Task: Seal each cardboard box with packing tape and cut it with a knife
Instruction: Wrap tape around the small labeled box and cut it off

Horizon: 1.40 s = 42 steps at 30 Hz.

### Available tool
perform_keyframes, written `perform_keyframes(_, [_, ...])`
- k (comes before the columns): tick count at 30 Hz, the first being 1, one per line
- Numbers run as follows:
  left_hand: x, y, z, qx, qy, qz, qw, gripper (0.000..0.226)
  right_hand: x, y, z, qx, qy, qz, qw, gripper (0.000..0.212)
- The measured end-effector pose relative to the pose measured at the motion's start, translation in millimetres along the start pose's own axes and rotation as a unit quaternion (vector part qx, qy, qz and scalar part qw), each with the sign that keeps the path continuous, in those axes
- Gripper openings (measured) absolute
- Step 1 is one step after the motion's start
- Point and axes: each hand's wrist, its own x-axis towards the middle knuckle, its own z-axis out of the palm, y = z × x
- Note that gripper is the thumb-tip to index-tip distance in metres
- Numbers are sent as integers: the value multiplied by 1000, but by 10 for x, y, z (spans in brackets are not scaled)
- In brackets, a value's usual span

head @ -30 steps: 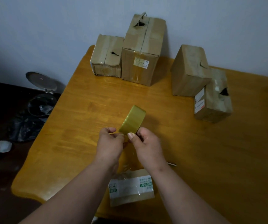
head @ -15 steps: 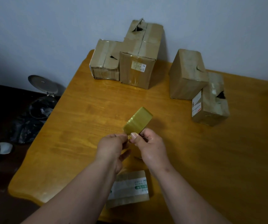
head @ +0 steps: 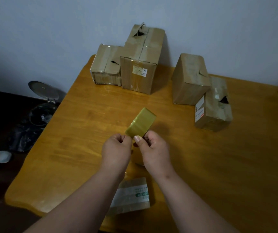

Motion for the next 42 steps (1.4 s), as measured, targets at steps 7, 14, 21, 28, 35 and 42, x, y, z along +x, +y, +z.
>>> perform_keyframes(7, [9,57,-8,-73,-103,-29,991,20,39,73,-49,96,30,78,992,12])
perform_keyframes(14, [48,18,-149,-49,-156,-36,986,22,-30,120,-15,159,-6,112,981,13])
perform_keyframes(21, [218,29,-248,-69,-156,-97,981,23,-6,47,54,133,-14,87,987,16])
perform_keyframes(28, [404,155,-469,-44,-230,-98,967,21,33,-67,192,179,-76,75,978,12])
perform_keyframes(35, [548,193,-620,-125,-218,-178,952,20,51,-123,415,199,-111,94,969,37])
perform_keyframes(42, [628,178,-754,-201,-197,-232,931,31,54,-119,538,149,-80,129,977,27])
